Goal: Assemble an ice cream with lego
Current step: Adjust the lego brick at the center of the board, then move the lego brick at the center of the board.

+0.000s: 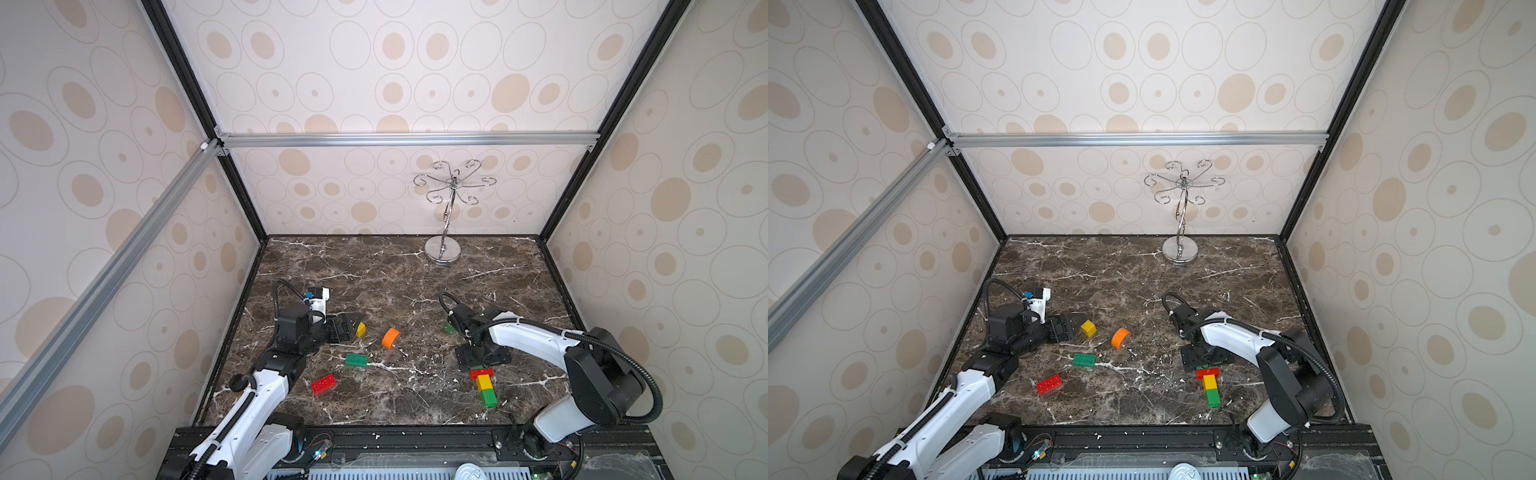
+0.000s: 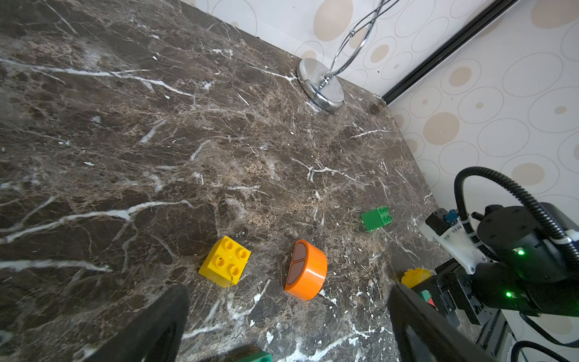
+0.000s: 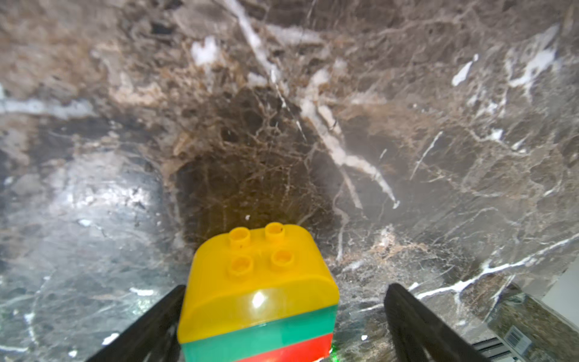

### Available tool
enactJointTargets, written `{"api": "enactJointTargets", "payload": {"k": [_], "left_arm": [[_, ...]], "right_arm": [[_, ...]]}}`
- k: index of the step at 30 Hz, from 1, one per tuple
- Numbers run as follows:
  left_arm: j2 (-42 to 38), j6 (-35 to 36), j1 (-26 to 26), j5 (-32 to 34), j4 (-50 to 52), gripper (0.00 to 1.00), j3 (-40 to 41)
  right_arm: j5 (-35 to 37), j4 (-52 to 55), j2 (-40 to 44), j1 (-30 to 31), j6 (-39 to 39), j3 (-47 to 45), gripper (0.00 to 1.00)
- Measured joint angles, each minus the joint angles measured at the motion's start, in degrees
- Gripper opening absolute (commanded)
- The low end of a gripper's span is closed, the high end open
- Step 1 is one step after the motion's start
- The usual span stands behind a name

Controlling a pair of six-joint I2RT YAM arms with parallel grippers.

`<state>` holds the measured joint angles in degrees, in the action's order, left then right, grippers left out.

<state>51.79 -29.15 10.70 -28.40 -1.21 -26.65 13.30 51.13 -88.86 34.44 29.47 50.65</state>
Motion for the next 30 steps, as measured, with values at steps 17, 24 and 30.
{"api": "enactJointTargets", "payload": {"k": [17, 24, 30], "left_arm": [[0.00, 0.00, -0.02, 0.61, 0.02, 1.00, 0.00], [-0.17, -0.17, -0.04, 3.50, 0.74, 1.00, 0.00], [-0.81, -0.63, -0.07, 6.34, 2.91, 1.00, 0.00]], "right_arm": [[-5.88, -0.83, 7.76, 2.64, -2.12, 5.81, 0.98], [-8.96, -4.24, 4.46, 7.69, -1.88, 11.82, 0.99], [-10.43, -7.80, 1.51, 9.94, -0.55, 13.00, 0.98]]}}
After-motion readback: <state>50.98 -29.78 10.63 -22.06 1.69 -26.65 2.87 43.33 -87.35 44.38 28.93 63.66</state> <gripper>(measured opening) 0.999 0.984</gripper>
